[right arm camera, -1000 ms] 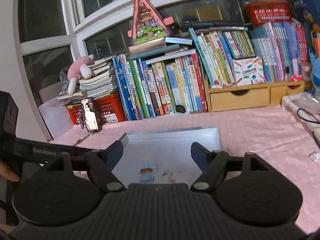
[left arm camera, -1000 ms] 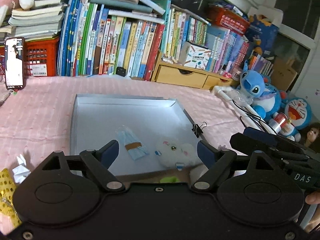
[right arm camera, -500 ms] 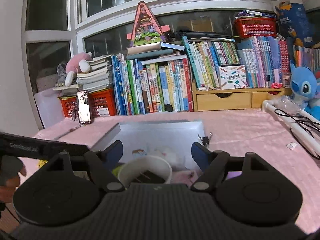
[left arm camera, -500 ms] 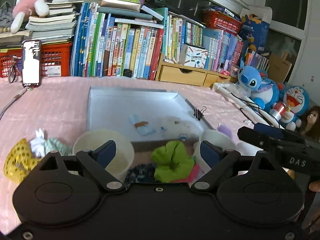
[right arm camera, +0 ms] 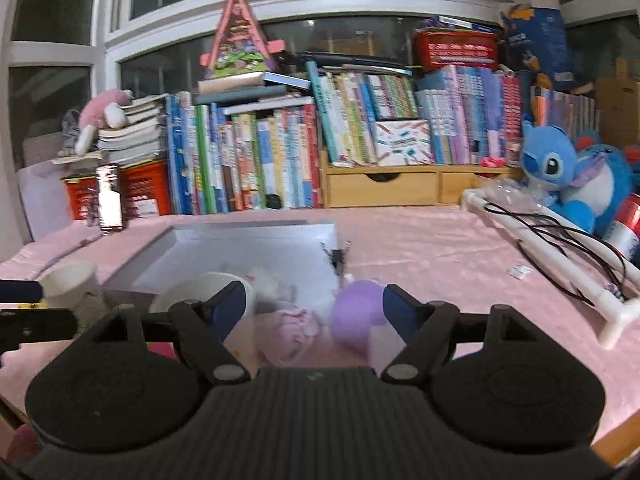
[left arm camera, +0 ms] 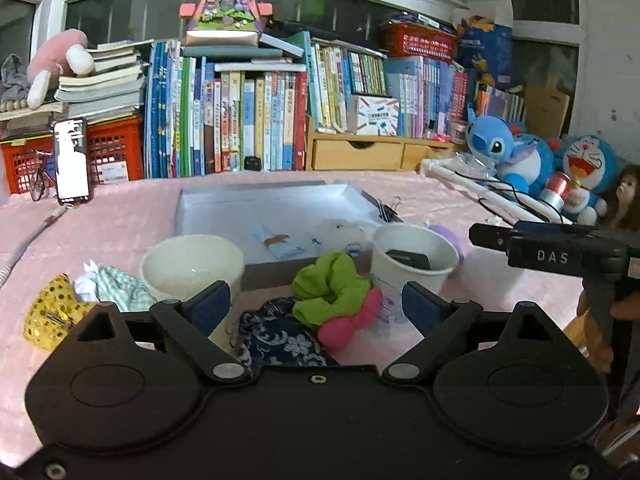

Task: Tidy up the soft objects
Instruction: 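Withdraw both open tools from the tray back toward the remaining objects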

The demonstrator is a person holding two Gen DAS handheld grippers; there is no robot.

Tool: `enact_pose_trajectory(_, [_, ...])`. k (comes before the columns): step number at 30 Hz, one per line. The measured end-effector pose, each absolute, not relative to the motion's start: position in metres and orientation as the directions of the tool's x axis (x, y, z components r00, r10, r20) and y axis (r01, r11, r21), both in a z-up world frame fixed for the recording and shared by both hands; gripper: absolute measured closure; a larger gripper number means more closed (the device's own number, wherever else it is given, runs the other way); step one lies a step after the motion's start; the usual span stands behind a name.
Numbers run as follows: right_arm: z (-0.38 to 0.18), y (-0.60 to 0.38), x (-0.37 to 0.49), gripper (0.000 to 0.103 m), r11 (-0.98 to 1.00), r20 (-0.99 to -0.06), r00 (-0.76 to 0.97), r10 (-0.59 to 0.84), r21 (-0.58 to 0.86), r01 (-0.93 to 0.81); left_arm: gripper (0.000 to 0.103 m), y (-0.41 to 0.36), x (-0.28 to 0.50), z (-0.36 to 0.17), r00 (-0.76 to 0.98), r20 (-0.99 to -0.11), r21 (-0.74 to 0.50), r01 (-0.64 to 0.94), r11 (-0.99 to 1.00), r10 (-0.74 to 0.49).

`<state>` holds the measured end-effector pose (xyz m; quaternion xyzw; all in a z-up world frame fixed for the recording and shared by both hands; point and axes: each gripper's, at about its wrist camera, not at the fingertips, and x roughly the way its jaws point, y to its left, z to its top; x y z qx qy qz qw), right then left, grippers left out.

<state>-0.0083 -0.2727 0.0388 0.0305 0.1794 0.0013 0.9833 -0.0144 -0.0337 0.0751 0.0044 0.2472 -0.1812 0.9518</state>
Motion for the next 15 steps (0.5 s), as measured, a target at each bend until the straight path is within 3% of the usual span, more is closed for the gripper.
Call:
enact_pose_trajectory(8, [0.023, -0.28, -0.008, 0.018, 0.997, -0.378, 0.923, -0.076, -0.011, 0.078, 0.011, -0.041, -0.017, 0.05, 0.826, -0.502, -0.032, 0.276, 0.961, -0.254])
enact_pose_trajectory(15, [0.006, -0.286, -0.005, 0.012, 0.993, -0.413, 0.904, -0.114, -0.033, 0.11, 0.011, -0.043, -0.014, 0.026, 0.83, -0.523, -0.066, 0.19, 0.98, -0.196])
